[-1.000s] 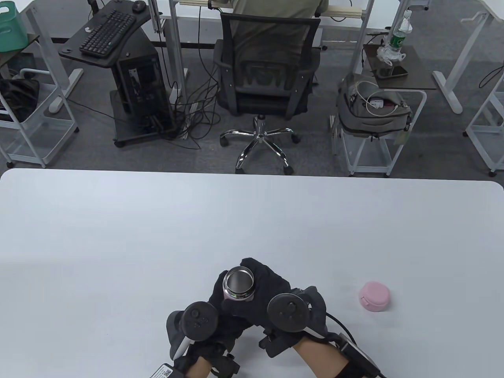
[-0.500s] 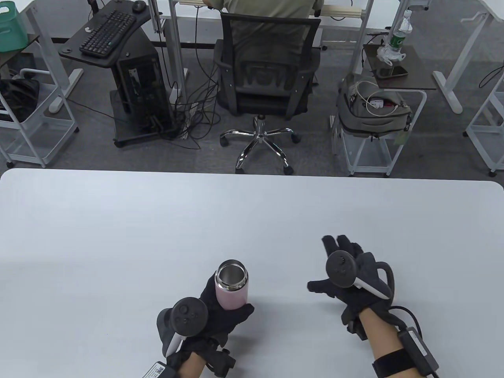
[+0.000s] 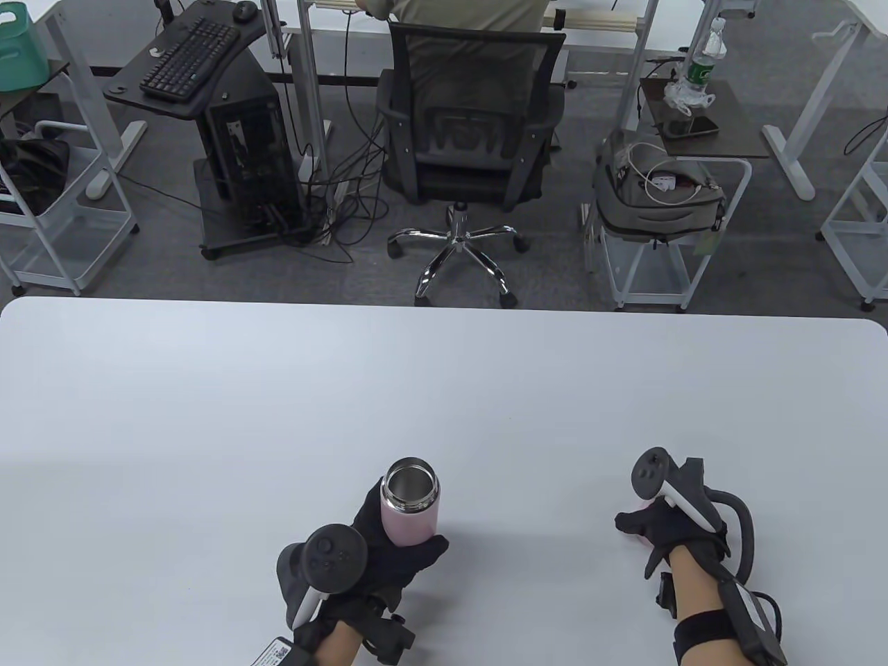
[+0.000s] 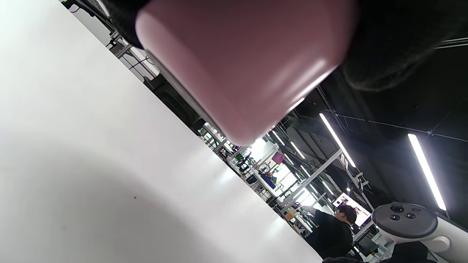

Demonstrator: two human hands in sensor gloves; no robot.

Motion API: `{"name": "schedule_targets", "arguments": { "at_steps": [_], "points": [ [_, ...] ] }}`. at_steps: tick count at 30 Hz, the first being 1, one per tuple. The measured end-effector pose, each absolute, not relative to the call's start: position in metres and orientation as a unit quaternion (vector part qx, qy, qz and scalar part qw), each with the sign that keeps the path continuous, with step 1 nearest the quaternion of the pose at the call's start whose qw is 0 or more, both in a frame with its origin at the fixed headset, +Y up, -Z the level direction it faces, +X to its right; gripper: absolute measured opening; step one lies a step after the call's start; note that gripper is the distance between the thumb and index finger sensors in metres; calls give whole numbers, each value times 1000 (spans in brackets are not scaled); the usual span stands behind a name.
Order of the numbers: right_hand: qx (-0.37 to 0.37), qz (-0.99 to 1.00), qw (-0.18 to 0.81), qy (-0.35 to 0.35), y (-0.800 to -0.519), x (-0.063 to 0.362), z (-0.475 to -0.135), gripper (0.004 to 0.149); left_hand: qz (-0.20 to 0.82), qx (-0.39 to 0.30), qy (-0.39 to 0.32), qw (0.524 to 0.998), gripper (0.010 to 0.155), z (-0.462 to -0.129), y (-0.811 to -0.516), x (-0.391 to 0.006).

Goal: Close thermos by twisting cap

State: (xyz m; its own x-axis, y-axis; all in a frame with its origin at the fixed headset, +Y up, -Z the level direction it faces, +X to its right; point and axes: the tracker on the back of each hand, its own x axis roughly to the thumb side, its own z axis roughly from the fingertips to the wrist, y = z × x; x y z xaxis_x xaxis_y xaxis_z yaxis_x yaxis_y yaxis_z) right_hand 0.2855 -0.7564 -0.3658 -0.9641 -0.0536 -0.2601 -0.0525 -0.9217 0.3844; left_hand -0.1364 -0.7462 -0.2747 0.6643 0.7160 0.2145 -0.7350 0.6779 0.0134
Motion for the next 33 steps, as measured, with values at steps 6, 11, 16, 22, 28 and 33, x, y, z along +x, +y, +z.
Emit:
{"name": "schedule_targets", "arguments": {
  "at_steps": [6,11,16,22,28,33],
  "points": [
    [120,-983,-23,-139,-748,279,-364,88,392,52,-100,913,123,-274,-746,-136],
    [-52,-986,-141,-71,-669,220,-360,82,366,53,-107,923,123,-275,-746,-132],
    [-271,-944,-185,-34,-586,141,-337,79,339,57,-118,932,123,-274,-745,-128],
    [-422,-898,-115,-46,-546,63,-316,78,314,57,-127,939,123,-274,-746,-125],
    [-447,-890,-68,-64,-548,39,-311,76,310,62,-126,940,123,-273,-744,-125],
    [-450,-888,-63,-77,-553,34,-310,73,318,60,-129,937,123,-272,-741,-124]
  ]
}}
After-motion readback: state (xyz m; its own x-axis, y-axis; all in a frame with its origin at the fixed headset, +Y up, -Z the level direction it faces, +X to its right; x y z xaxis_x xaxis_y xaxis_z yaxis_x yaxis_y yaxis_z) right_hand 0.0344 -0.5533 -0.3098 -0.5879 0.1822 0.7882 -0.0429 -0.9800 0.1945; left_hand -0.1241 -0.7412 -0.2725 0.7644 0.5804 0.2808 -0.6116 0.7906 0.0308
